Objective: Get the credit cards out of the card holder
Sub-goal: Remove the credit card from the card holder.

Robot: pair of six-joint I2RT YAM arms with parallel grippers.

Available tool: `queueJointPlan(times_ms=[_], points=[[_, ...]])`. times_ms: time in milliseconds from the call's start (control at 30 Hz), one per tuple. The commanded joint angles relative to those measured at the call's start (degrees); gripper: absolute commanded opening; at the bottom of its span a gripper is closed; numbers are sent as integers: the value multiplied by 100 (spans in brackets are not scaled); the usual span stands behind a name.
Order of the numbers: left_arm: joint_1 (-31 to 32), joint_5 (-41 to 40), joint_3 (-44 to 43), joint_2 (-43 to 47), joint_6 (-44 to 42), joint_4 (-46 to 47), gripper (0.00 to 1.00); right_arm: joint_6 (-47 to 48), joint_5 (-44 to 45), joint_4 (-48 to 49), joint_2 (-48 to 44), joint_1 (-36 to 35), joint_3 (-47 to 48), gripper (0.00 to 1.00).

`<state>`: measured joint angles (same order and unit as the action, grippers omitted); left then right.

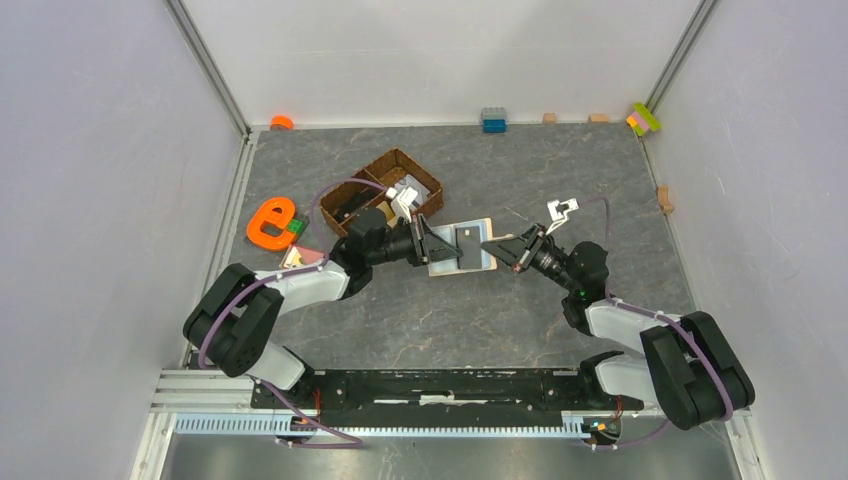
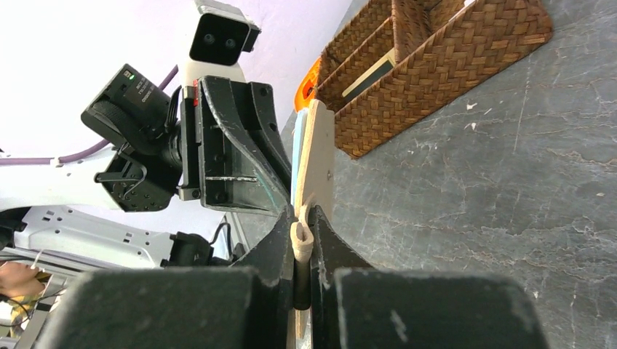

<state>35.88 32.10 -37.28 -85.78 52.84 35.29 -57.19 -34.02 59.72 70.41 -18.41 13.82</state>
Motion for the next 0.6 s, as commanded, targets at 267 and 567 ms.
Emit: queueJointPlan(times_ms=[267, 567], points=[[-37, -216, -100, 416, -116, 340, 33, 29, -338, 250, -80, -94, 147, 0], [-46, 268, -78, 144, 244, 1138, 17, -77, -425, 384, 8, -100, 155, 0]])
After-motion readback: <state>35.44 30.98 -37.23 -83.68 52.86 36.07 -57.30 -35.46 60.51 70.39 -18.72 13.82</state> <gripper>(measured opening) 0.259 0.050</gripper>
